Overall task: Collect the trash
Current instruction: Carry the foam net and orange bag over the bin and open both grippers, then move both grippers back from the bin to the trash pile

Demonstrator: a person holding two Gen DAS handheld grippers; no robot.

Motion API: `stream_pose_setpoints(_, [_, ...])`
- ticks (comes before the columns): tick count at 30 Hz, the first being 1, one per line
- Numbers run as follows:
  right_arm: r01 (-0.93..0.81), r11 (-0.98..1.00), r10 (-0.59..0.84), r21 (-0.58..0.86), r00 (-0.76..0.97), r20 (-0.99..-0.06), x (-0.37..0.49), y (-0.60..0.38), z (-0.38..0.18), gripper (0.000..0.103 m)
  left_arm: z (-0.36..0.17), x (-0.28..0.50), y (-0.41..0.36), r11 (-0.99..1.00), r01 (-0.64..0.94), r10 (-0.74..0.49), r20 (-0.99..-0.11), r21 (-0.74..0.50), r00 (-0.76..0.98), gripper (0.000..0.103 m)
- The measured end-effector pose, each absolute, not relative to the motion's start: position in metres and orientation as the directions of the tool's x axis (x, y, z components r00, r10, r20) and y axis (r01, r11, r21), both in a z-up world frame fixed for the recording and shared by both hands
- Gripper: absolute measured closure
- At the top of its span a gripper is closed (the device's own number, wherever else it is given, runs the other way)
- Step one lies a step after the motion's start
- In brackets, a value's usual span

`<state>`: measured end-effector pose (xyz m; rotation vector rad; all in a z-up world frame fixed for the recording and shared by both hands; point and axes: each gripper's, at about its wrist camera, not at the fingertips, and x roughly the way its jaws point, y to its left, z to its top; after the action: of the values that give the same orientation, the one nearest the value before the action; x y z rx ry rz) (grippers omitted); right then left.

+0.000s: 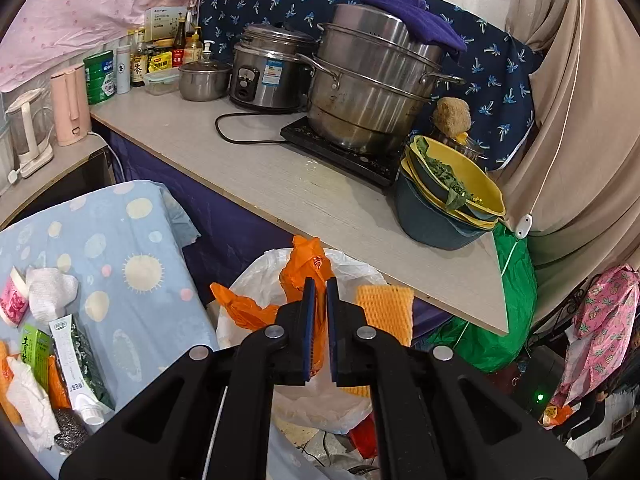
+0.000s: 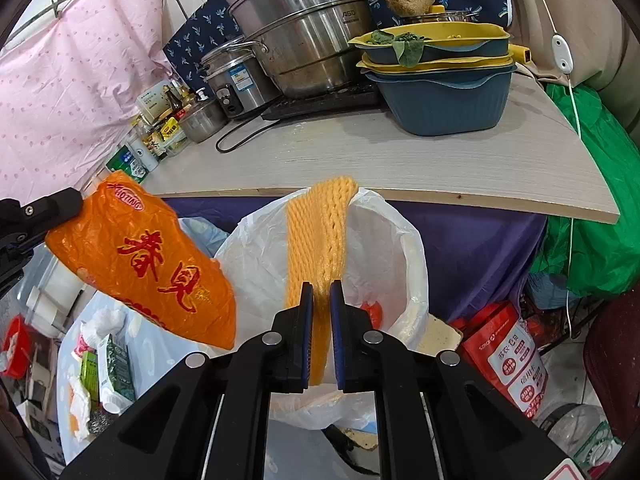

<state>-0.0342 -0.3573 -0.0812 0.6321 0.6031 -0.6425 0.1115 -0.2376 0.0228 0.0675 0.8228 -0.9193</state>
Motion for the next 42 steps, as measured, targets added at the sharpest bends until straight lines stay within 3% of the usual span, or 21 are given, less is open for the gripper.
stream_pose_setpoints(3, [0.700, 0.626, -0.361, 0.343, 0.650, -0.669, -0.035, -0.358, -0.080, 0.091, 0.019, 0.114, -0.242, 0.620, 0.722, -0.690, -0.650, -0.306, 0.317, 0.097])
stream_pose_setpoints(4, [0.702, 0.624, -0.364, 0.344, 0.650, -0.667, -0.035, -0.358, -0.079, 0.089, 0.018, 0.115, -0.242, 0.620, 0.718, -0.691, -0.652, -0.316, 0.310, 0.088])
stream_pose_setpoints(5, [0.704, 0.622, -0.368, 0.344, 0.649, -0.666, -0.036, -0.358, -0.078, 0.085, 0.016, 0.116, -0.242, 0.616, 0.716, -0.694, -0.656, -0.327, 0.298, 0.069])
stream_pose_setpoints(7, [0.706, 0.619, -0.377, 0.346, 0.652, -0.658, -0.037, -0.358, -0.074, 0.078, 0.016, 0.116, -0.239, 0.632, 0.702, -0.691, -0.648, -0.328, 0.319, 0.047])
stream_pose_setpoints(22, [0.663, 0.670, -0.410, 0.334, 0.705, -0.578, -0.033, -0.329, -0.027, 0.063, 0.035, 0.128, -0.202, 0.706, 0.653, -0.650, -0.620, -0.275, 0.441, 0.042])
stream_pose_setpoints(42, [0.551, 0.780, -0.305, 0.296, 0.749, -0.588, 0.011, -0.251, -0.020, 0.062, 0.023, 0.150, -0.100, 0.852, 0.504, -0.465, -0.649, -0.143, 0.602, 0.037])
